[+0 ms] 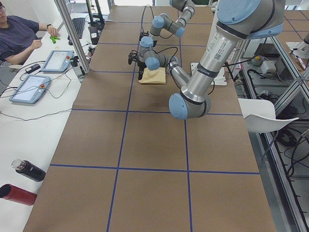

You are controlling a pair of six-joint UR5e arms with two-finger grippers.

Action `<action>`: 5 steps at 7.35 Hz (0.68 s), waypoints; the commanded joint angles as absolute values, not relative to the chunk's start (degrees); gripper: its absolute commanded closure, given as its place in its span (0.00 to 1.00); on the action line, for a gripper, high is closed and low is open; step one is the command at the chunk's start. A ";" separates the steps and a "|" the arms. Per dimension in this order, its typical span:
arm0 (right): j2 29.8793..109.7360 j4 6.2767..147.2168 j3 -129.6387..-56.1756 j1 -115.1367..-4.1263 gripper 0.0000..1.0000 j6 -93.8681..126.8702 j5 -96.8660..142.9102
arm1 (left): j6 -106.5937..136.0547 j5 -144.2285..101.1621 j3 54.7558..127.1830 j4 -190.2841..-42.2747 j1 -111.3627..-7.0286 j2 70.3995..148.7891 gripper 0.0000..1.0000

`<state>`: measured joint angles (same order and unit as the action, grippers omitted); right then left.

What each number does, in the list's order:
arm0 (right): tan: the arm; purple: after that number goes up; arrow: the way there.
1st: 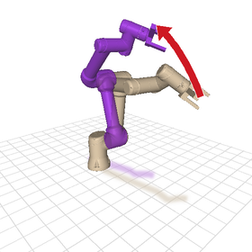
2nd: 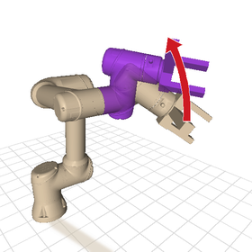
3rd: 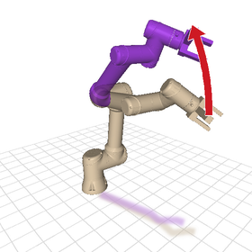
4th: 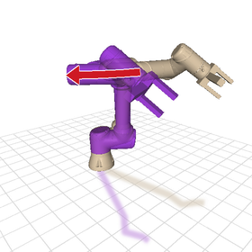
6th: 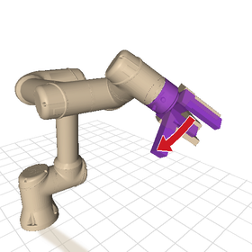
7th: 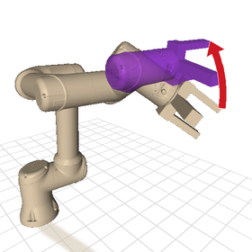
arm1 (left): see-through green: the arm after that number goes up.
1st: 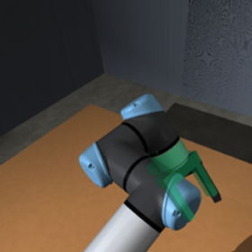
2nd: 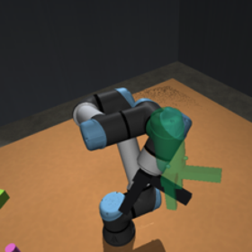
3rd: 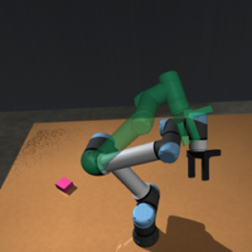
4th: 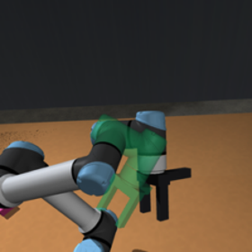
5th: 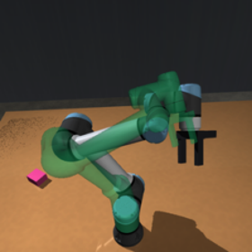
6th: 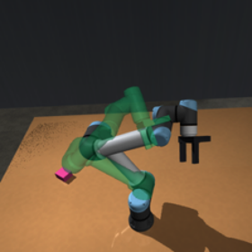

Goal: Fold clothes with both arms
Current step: 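Release the shirt with the right gripper while the left gripper rises away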

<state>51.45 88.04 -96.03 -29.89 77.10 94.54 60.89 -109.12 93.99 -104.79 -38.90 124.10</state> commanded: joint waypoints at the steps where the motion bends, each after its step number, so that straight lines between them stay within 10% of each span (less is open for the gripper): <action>1: 46.95 95.07 -96.33 -26.92 0.00 80.74 95.02 | 53.18 -111.97 96.50 -104.77 -41.74 121.03 0.00; 5: 43.96 97.39 -89.77 -19.60 0.06 87.88 85.79 | 53.52 -111.97 96.59 -104.77 -41.75 120.94 0.00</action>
